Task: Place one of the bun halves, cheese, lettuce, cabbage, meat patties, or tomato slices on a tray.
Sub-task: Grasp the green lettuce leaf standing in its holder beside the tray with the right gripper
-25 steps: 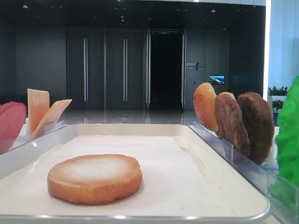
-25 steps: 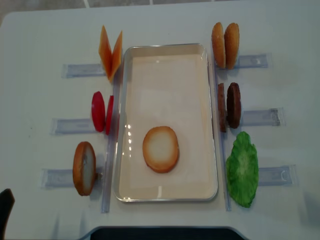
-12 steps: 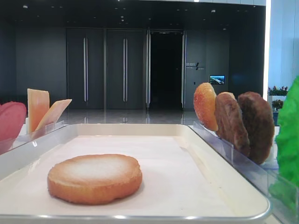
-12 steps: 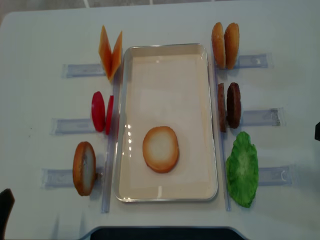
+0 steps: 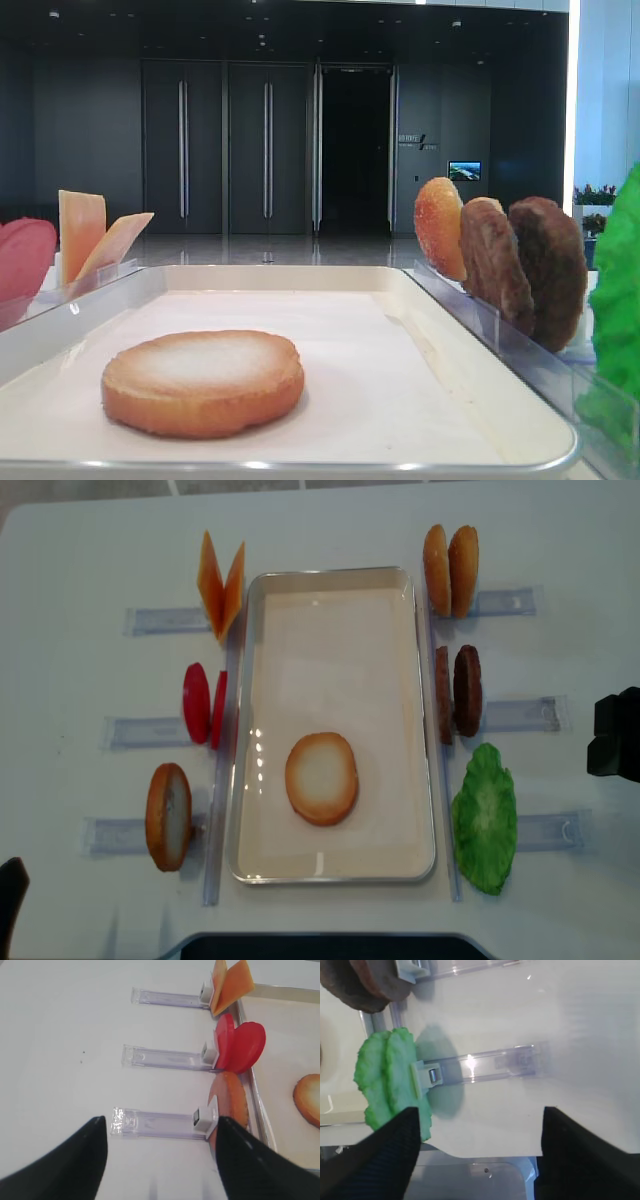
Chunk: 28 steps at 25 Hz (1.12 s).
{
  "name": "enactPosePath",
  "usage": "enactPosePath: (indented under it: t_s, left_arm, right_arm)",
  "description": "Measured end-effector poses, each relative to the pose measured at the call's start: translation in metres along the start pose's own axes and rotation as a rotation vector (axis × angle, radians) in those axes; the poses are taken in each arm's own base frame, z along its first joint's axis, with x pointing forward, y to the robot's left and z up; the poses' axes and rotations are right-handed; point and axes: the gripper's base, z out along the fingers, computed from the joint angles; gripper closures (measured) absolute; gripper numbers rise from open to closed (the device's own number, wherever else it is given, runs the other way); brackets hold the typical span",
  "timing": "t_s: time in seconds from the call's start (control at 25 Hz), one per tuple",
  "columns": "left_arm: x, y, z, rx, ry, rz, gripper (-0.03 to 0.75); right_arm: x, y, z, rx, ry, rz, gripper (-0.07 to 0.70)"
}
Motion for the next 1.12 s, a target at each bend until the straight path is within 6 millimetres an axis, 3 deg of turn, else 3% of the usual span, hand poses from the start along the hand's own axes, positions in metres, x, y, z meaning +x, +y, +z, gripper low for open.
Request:
enactPosePath:
  t_s: [0.64,1.12]
  left_arm:
    - [0.0,0.0,0.0,0.0,0.0,0.0,0.199]
    - [0.0,0.0,0.0,0.0,0.0,0.0,0.199]
  right_arm:
    - [0.033,0.056,0.008,-0.104,0.083,-0.129,0.118]
    - [0.014,0.072,0.044,-0.027,0.102,-0.153,0.118]
